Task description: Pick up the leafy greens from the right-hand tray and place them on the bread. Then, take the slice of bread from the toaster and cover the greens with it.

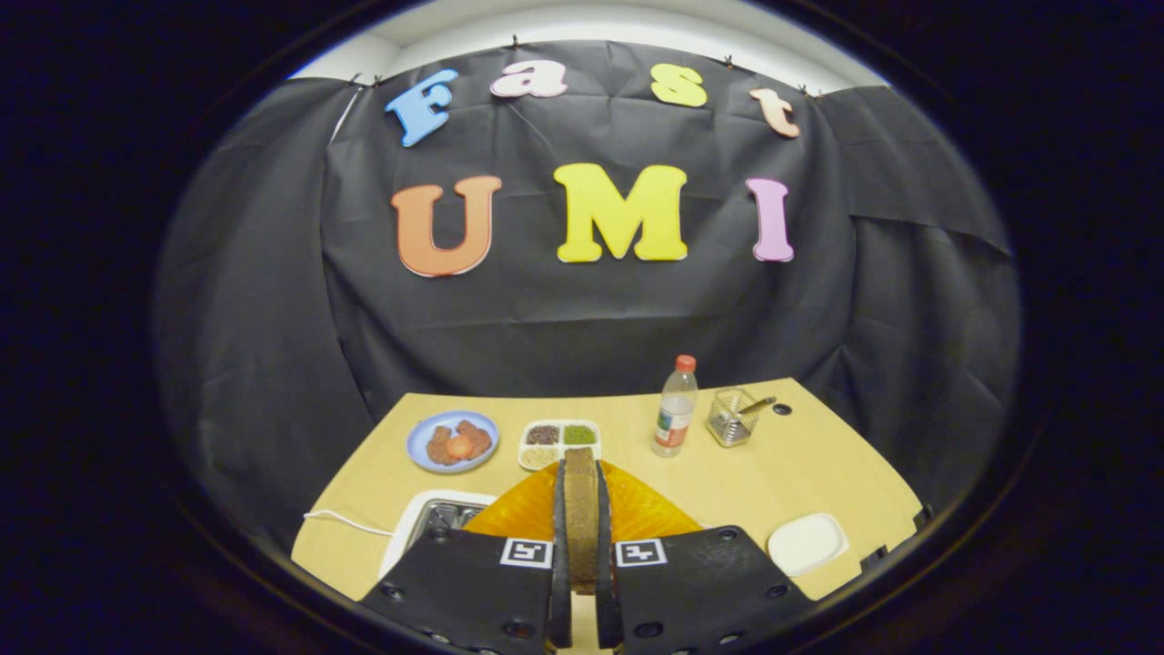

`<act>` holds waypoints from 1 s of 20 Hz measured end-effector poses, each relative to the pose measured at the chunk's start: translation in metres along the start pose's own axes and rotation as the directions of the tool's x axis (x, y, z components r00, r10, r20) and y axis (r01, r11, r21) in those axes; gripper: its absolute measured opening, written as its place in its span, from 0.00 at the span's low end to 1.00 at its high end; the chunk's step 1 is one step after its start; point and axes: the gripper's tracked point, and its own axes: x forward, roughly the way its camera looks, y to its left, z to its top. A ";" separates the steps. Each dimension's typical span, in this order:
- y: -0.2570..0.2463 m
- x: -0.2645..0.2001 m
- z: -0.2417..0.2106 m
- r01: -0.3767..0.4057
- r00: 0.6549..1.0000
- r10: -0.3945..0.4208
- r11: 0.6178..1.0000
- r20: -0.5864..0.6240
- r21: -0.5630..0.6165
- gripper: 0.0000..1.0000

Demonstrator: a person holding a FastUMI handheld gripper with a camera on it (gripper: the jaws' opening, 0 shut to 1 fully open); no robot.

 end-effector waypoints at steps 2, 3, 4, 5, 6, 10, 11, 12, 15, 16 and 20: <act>-0.014 0.016 -0.021 0.006 0.999 -0.005 1.000 -0.046 0.025 0.11; -0.018 0.022 -0.032 -0.010 0.997 0.013 0.999 -0.072 0.040 0.11; -0.014 0.027 -0.044 -0.054 0.994 0.059 0.997 -0.095 0.050 0.11; -0.017 0.032 -0.055 -0.067 0.991 0.073 0.996 -0.114 0.055 0.11; -0.024 0.036 -0.065 -0.063 0.990 0.071 0.996 -0.126 0.062 0.11; -0.051 0.055 -0.101 -0.044 0.991 0.053 0.996 -0.124 0.075 0.11; -0.056 0.060 -0.113 -0.048 0.989 0.062 0.994 -0.138 0.099 0.11; -0.061 0.064 -0.124 -0.055 0.985 0.074 0.990 -0.155 0.126 0.10; -0.084 0.073 -0.134 -0.050 0.987 0.074 0.985 -0.145 0.164 0.11; -0.094 0.076 -0.133 -0.042 0.989 0.065 0.986 -0.134 0.164 0.12; -0.112 0.086 -0.142 -0.070 0.983 0.099 0.980 -0.152 0.186 0.12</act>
